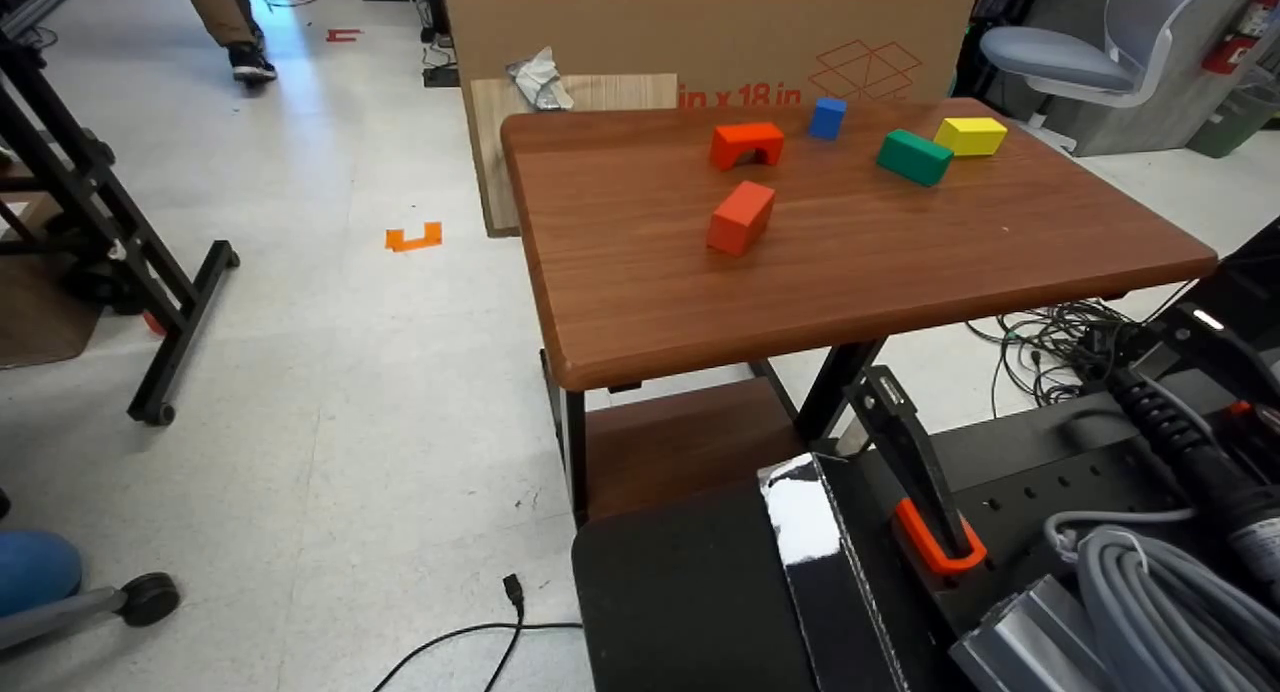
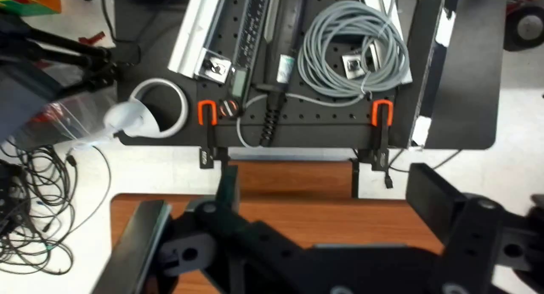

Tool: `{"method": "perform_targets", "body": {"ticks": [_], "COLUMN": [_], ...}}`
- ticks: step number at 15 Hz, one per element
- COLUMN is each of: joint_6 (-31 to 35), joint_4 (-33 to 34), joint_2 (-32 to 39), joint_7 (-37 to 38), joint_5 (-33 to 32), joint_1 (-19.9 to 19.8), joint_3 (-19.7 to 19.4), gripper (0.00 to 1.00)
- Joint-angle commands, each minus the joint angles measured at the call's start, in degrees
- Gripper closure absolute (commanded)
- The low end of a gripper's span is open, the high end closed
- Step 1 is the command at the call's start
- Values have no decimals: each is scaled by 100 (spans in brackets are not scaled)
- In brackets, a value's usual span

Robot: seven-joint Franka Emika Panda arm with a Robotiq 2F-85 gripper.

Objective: Pick up the pinch object from the table and put it on the yellow object

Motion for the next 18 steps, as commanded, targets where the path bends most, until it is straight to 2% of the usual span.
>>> {"method": "perform_targets", "body": {"ticks": [1,3,6,9,13,15,18], "joint_6": [1338,2157,2980,3518,4025,4213,4391], "joint_4": [-45,-77,56,183,374,529,898], "joint_2": [877,1334,2066,2646,3273,3581,4102], "joint_7": [-258,-756,-1626,-2722,-3929,-4088,-3499], "joint_5": [445,600,783,1105,1190,983,639], "joint_1": [219,334,480,620,670,639,576], "joint_3": [-113,-178,-259,-301,-119,-3,102], "gripper": [0,0,0,0,0,0,0]}}
